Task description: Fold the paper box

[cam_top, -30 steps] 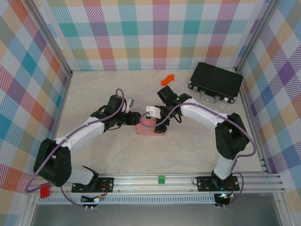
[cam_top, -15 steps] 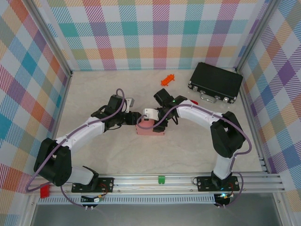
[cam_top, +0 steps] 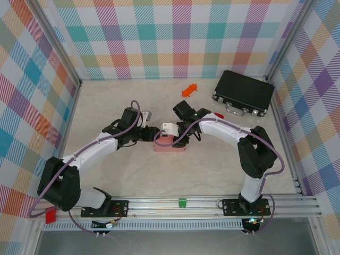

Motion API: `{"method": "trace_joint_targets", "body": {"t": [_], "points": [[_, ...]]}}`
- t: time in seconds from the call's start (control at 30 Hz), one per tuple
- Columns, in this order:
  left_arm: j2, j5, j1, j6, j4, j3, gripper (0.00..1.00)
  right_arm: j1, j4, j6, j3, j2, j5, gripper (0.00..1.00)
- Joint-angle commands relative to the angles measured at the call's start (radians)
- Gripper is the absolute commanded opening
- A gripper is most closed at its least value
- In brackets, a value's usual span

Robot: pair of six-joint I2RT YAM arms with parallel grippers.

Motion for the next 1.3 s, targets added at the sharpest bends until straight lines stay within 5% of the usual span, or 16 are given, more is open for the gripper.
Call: {"method": "trace_joint_targets", "body": {"t": [0.0,0.8,1.27], "points": [[-0.024,0.007,-0.003,-0.001,-0.019,-0.02,0.54,0.008,0.011,0.007,-0.014,0.002,-0.001,0.48],[0.014,0.06,-0.005,-0.027,0.034,-0.045,0.36,0.009,0.011,0.037,0.002,0.031,0.031,0.48],[-0.087,-0.005,-0.003,-0.037,0.033,-0.044,0.57,0.011,0.006,0.034,0.001,0.032,0.031,0.48]]}}
